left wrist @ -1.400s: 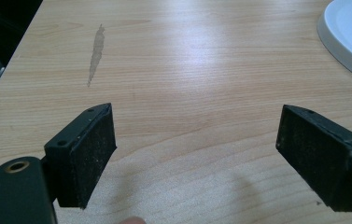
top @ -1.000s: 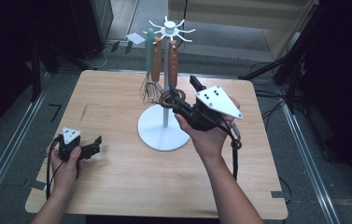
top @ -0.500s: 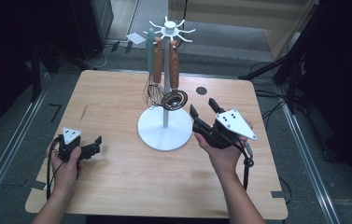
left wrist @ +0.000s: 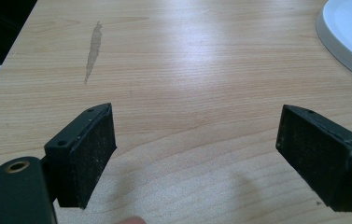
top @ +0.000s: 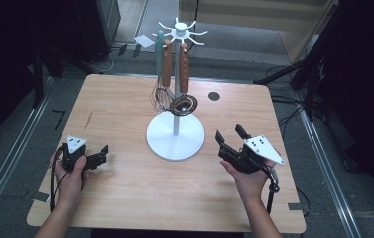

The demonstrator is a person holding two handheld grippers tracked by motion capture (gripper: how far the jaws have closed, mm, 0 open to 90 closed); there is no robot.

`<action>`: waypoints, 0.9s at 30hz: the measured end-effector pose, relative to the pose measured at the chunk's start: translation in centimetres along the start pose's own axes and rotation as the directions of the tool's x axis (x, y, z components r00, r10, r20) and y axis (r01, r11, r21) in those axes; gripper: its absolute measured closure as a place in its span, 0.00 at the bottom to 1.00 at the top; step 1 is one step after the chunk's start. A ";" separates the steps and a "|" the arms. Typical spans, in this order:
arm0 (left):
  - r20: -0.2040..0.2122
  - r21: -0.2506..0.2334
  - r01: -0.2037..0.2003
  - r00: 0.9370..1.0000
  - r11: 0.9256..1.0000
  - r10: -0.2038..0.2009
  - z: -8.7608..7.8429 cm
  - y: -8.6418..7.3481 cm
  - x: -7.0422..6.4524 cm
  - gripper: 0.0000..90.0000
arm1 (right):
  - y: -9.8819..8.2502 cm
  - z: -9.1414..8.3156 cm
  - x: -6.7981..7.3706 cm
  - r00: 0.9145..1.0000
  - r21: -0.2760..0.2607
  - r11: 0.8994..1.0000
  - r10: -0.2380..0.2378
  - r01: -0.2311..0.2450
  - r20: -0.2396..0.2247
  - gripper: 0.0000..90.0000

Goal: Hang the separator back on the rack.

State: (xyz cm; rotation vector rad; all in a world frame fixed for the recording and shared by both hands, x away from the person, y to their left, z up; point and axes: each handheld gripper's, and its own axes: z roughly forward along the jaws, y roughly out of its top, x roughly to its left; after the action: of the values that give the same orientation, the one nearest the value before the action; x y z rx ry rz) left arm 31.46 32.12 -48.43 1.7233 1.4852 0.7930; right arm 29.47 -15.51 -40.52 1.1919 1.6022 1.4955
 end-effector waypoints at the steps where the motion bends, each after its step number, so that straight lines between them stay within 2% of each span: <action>1: -0.003 -0.001 -0.001 1.000 1.000 0.001 0.0 0.0 0.0 0.14 | -0.3 -0.1 -0.1 1.000 0.005 1.000 -0.003 0.003 0.005 0.31; 4: -0.003 -0.001 -0.003 1.000 1.000 0.003 0.0 0.0 0.0 0.14 | -1.2 -0.2 -0.8 1.000 0.032 0.999 -0.007 0.006 0.020 0.31; 12: 0.003 -0.003 0.006 1.000 1.000 -0.006 0.0 0.0 0.0 0.14 | -2.5 -1.2 -2.3 0.998 0.047 0.999 -0.012 0.010 0.061 0.33; 22: 0.004 0.003 -0.004 1.000 1.000 0.004 0.1 0.0 0.0 0.14 | -4.5 -2.8 -5.3 0.992 0.094 0.996 -0.017 0.006 0.122 0.34; 26: 0.004 0.005 -0.005 1.000 1.000 0.005 0.1 0.0 0.0 0.14 | -5.0 -3.3 -6.3 0.991 0.093 0.996 -0.007 -0.005 0.135 0.33; 27: 0.003 0.004 -0.004 1.000 1.000 0.004 0.0 0.0 0.0 0.14 | -5.2 -3.3 -6.5 0.989 0.104 0.995 -0.022 0.007 0.143 0.33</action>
State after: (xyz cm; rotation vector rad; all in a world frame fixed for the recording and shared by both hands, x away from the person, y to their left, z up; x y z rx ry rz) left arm 31.50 32.10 -48.45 1.7304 1.4829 0.7888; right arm 28.06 -22.51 -45.99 1.3119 1.6029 1.2993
